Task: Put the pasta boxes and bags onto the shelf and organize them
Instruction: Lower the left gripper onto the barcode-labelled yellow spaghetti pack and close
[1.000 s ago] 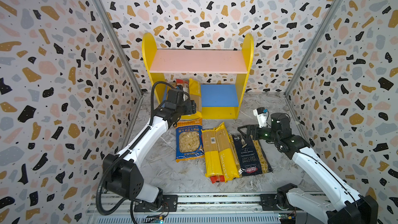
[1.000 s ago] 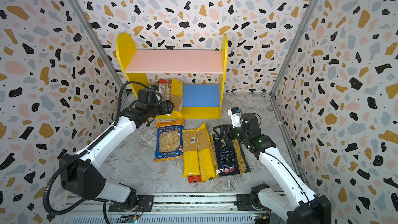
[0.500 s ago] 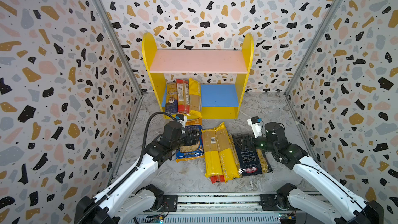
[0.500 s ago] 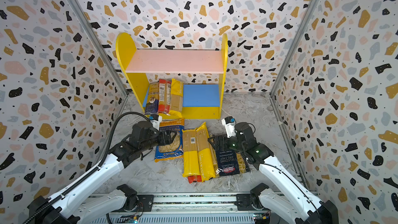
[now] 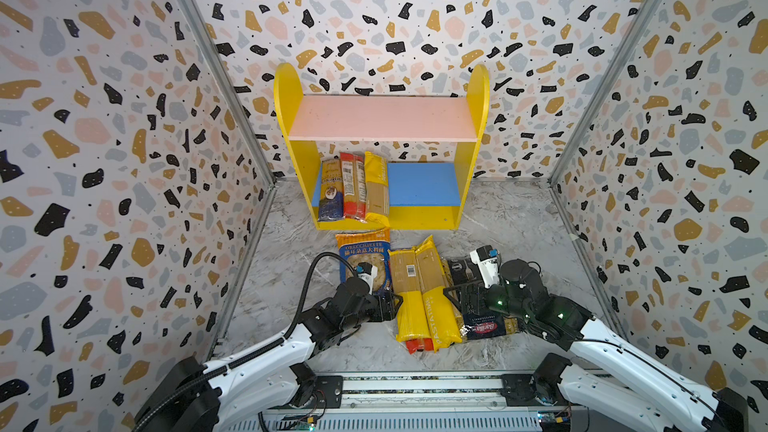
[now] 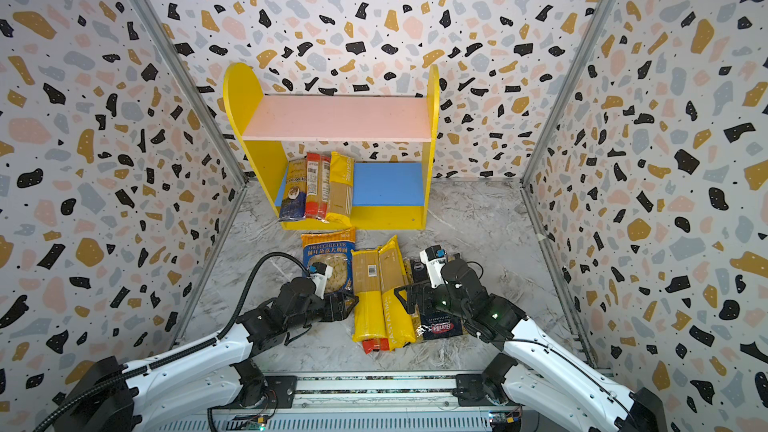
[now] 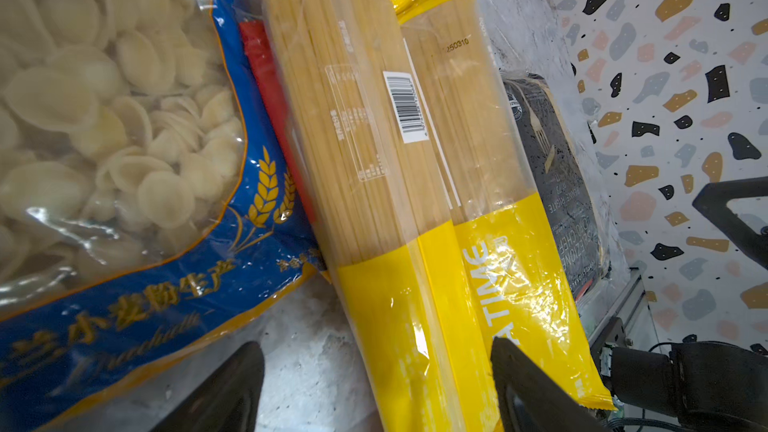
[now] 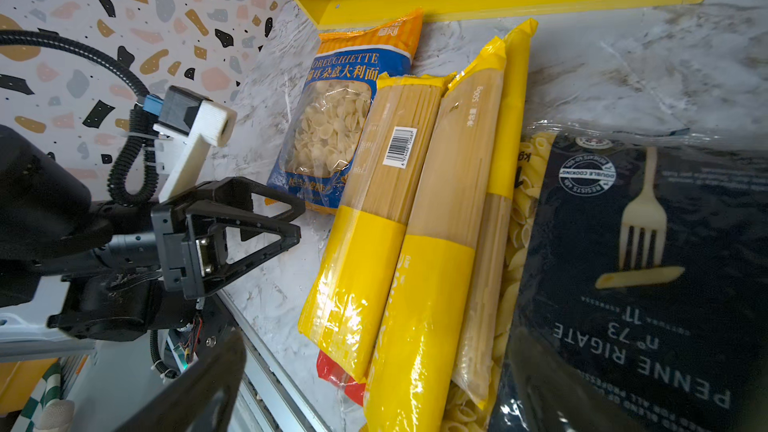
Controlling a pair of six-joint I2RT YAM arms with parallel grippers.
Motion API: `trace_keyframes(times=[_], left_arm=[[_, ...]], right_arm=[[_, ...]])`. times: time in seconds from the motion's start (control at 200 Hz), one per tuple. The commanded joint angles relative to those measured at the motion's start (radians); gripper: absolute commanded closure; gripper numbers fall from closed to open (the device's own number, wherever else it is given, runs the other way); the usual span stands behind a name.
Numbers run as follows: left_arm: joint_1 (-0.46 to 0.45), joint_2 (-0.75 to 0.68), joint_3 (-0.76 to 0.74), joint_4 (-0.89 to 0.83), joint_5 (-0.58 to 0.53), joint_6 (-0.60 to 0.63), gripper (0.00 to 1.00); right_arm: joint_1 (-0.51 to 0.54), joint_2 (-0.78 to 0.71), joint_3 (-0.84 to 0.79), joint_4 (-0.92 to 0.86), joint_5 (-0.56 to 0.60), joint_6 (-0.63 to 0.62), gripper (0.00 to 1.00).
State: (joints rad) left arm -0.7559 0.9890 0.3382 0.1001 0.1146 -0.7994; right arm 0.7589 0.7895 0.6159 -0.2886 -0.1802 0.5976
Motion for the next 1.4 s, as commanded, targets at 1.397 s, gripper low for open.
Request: trace_keyframes(times=[1.397], left_arm=[[-0.180,0.354,0.206,0.284,0.024,-0.060,0.30]], right_arm=[[0.003,-0.033,-0.028,-0.047,0.075,-0.016,0.01]])
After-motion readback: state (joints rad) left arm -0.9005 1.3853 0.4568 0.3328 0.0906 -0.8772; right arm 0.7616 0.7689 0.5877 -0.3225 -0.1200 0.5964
